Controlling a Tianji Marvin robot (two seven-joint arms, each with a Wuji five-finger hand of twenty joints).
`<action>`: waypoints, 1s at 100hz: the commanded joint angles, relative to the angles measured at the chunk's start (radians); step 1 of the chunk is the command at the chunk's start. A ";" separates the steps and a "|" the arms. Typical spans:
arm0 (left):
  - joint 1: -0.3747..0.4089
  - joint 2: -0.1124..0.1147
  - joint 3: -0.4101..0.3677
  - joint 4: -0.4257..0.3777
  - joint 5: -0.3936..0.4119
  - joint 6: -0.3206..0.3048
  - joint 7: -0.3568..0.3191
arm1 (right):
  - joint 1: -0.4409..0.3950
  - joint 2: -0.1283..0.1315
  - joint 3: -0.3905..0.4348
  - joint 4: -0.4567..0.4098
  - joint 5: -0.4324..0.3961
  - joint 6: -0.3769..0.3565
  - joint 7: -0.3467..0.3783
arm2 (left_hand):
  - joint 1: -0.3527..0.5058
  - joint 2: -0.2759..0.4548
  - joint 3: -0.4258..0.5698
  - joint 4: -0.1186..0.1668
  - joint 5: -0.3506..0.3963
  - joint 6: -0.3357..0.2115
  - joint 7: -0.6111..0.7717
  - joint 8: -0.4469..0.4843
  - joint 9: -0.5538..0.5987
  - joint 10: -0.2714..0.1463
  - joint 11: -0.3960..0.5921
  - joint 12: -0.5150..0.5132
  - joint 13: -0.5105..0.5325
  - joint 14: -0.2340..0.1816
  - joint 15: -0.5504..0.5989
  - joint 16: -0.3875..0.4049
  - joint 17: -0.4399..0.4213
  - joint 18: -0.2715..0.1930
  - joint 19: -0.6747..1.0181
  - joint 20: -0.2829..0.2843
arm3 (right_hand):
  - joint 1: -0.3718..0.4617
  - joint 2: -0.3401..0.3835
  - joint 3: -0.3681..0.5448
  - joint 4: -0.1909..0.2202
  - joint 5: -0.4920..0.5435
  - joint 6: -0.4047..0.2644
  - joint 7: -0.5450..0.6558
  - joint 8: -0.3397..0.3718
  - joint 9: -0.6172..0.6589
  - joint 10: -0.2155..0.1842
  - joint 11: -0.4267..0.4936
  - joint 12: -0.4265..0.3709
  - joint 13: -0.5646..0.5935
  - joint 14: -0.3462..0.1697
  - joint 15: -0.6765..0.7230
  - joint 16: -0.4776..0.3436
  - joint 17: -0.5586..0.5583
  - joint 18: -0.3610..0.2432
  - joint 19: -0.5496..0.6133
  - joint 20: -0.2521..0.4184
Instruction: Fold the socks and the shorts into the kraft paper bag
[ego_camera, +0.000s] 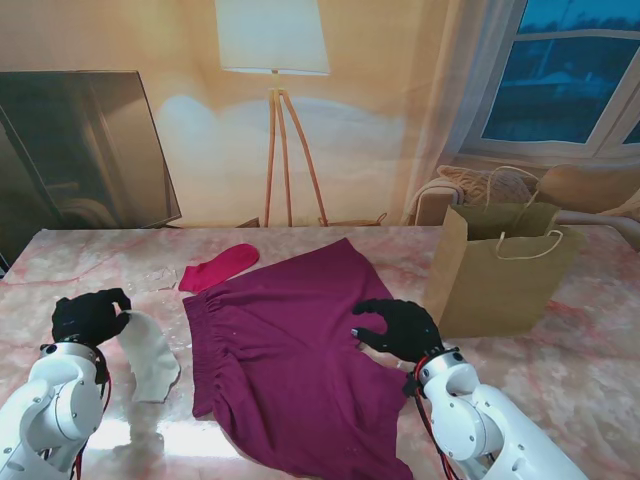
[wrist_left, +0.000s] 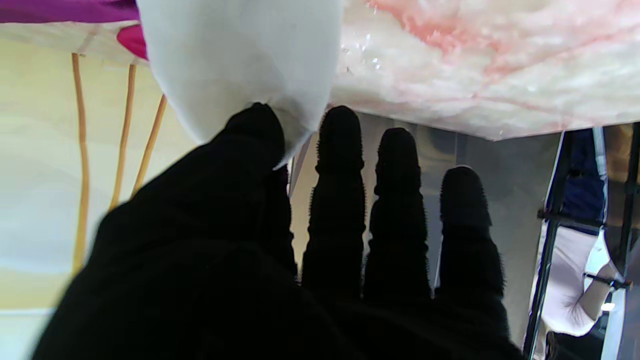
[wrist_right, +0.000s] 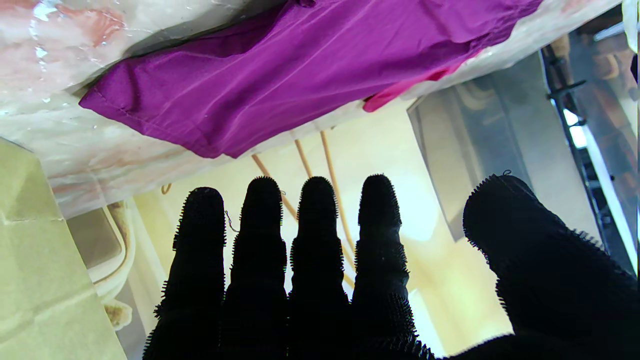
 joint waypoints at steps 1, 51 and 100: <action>0.019 -0.002 -0.005 -0.026 0.011 -0.024 0.008 | -0.015 -0.004 0.003 -0.014 -0.011 -0.001 0.000 | 0.018 -0.002 0.010 -0.044 0.006 -0.049 0.031 0.019 0.040 0.000 0.032 0.039 0.027 0.012 0.035 0.019 -0.007 0.017 0.020 0.022 | -0.017 0.016 -0.026 0.050 -0.018 -0.016 0.007 0.001 -0.034 0.001 0.011 0.010 -0.011 0.005 0.010 0.019 -0.004 0.001 0.022 0.036; 0.223 -0.002 0.001 -0.122 0.129 -0.130 0.147 | -0.035 -0.004 0.012 -0.028 -0.016 -0.004 -0.008 | -0.015 -0.041 0.032 -0.045 0.064 -0.071 0.041 -0.100 0.058 -0.040 0.018 0.082 0.027 -0.009 0.011 0.016 -0.035 0.013 -0.054 -0.017 | -0.018 0.016 -0.024 0.050 -0.017 -0.017 0.007 0.000 -0.032 0.003 0.012 0.010 -0.010 0.007 0.011 0.019 -0.003 -0.001 0.022 0.034; 0.345 0.002 -0.043 -0.138 0.158 -0.180 0.150 | -0.090 0.000 0.039 -0.075 -0.044 -0.011 -0.015 | -0.071 -0.168 0.043 -0.067 0.026 -0.037 -0.051 -0.126 -0.098 -0.054 -0.008 -0.172 -0.067 -0.028 -0.126 -0.037 -0.101 0.015 -0.171 -0.018 | -0.019 0.022 -0.029 0.050 -0.019 -0.020 0.006 -0.001 -0.029 0.003 0.010 0.010 -0.010 0.008 0.011 0.019 -0.004 -0.001 0.021 0.033</action>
